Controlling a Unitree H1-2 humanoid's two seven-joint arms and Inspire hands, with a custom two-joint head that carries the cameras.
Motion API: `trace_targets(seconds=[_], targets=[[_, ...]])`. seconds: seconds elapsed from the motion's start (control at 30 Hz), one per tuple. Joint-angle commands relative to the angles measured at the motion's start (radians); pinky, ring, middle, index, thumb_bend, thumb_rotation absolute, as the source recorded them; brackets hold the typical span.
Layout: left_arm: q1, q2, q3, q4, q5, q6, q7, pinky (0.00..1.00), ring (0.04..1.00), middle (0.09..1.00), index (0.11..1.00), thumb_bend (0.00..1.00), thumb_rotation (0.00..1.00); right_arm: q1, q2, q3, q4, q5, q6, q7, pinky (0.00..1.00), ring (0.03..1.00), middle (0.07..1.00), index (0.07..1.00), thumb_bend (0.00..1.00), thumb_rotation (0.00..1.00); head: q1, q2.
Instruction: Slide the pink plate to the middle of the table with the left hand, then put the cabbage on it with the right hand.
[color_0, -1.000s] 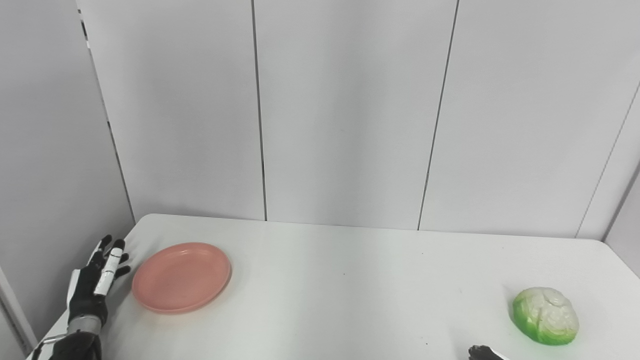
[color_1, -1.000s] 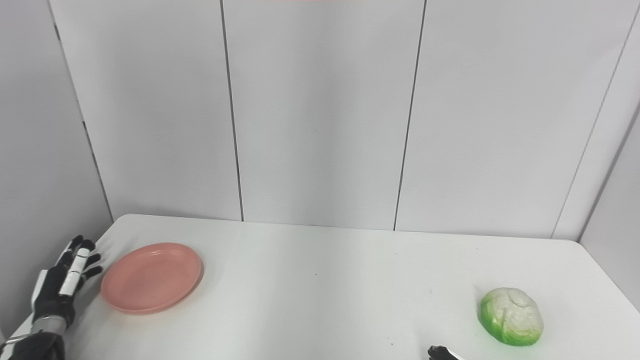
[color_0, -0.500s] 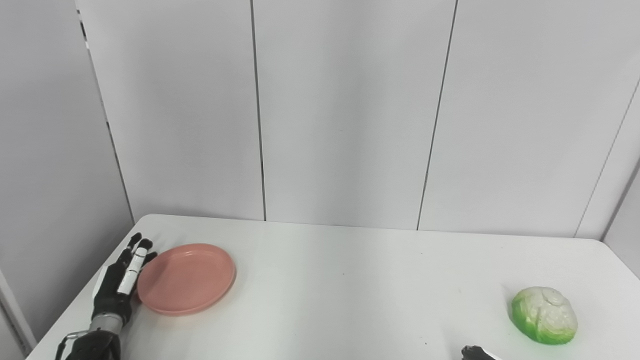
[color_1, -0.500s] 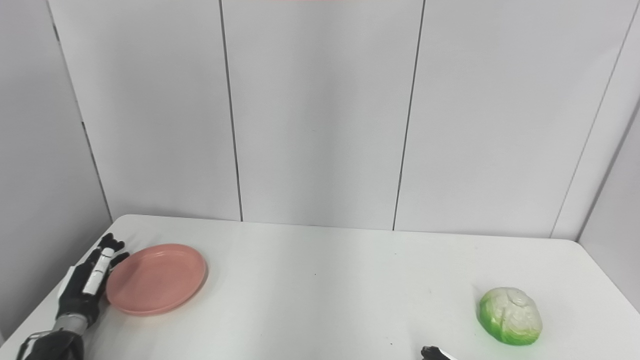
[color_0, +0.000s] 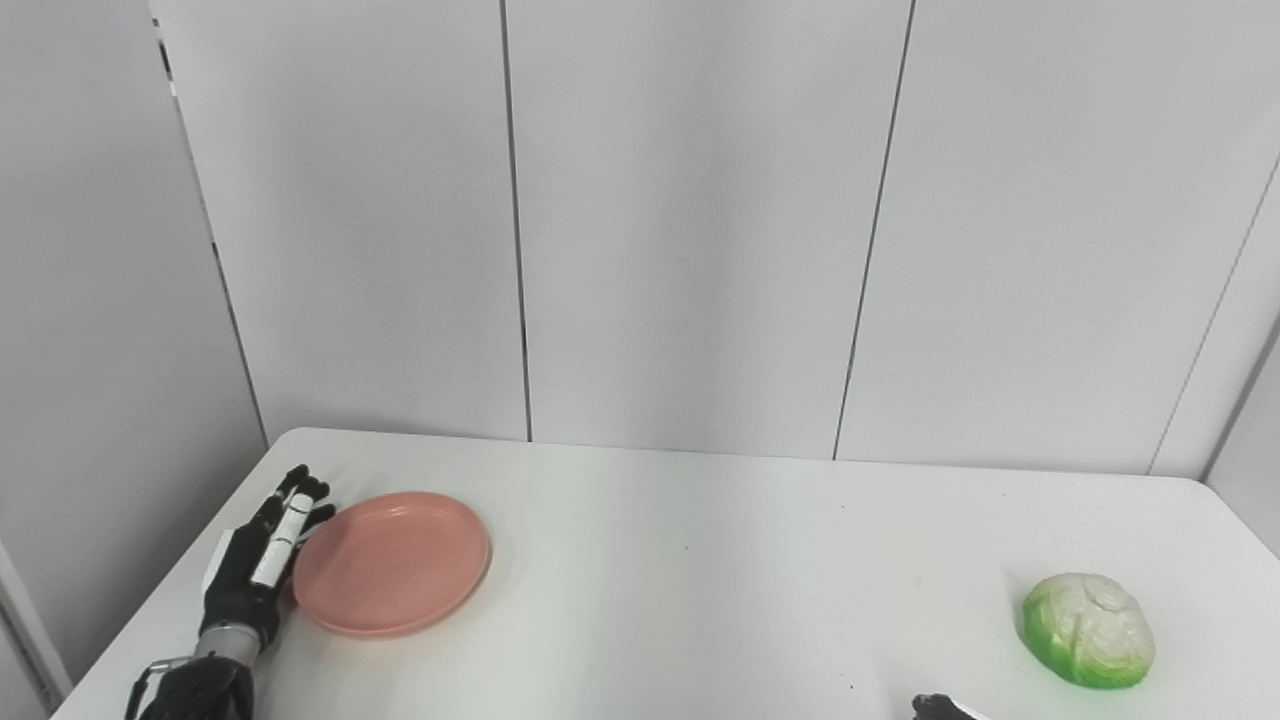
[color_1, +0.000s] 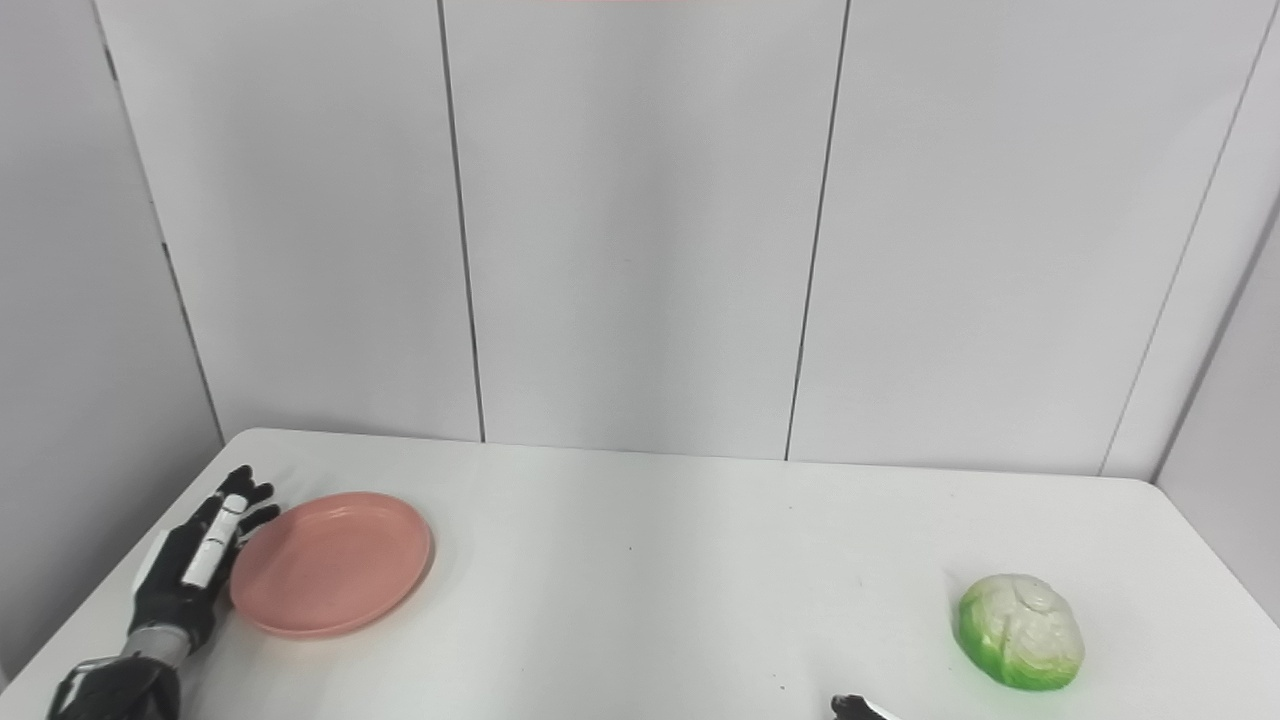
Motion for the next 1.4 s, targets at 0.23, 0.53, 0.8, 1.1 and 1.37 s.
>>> trace_targets(seconds=[0.23,0.53,0.8,1.1,1.37], targets=[[-0.020,-0.045,-0.024,-0.132,-0.027,0.079,-0.043,0.75,0.838,0.871,0.889,0.75,0.78,-0.006,0.024,0.034,0.020,-0.013,0.013,-0.003,0.71,0.780,0.792,0.743,0.49,0.87,-0.009,0.007],[-0.004,-0.120,-0.039,-0.278,-0.025,0.183,-0.031,0.77,0.837,0.868,0.876,0.74,0.80,-0.008,0.023,0.043,0.019,-0.029,0.012,-0.009,0.71,0.782,0.793,0.747,0.52,0.88,-0.020,0.013],[0.013,-0.194,-0.065,-0.319,-0.020,0.213,-0.035,0.75,0.830,0.861,0.873,0.75,0.79,0.003,0.026,0.049,-0.004,-0.039,0.013,-0.013,0.72,0.787,0.791,0.746,0.52,0.87,-0.035,0.029],[0.023,-0.267,-0.108,-0.327,0.000,0.211,-0.026,0.74,0.820,0.850,0.863,0.76,0.78,0.011,0.033,0.055,-0.027,-0.060,0.020,-0.016,0.72,0.782,0.788,0.749,0.59,0.89,-0.067,0.062],[0.037,-0.323,-0.114,-0.370,-0.027,0.248,-0.031,0.76,0.826,0.857,0.857,0.76,0.79,0.009,0.040,0.067,-0.003,-0.079,0.013,-0.028,0.74,0.800,0.803,0.767,0.69,0.92,-0.136,0.111]])
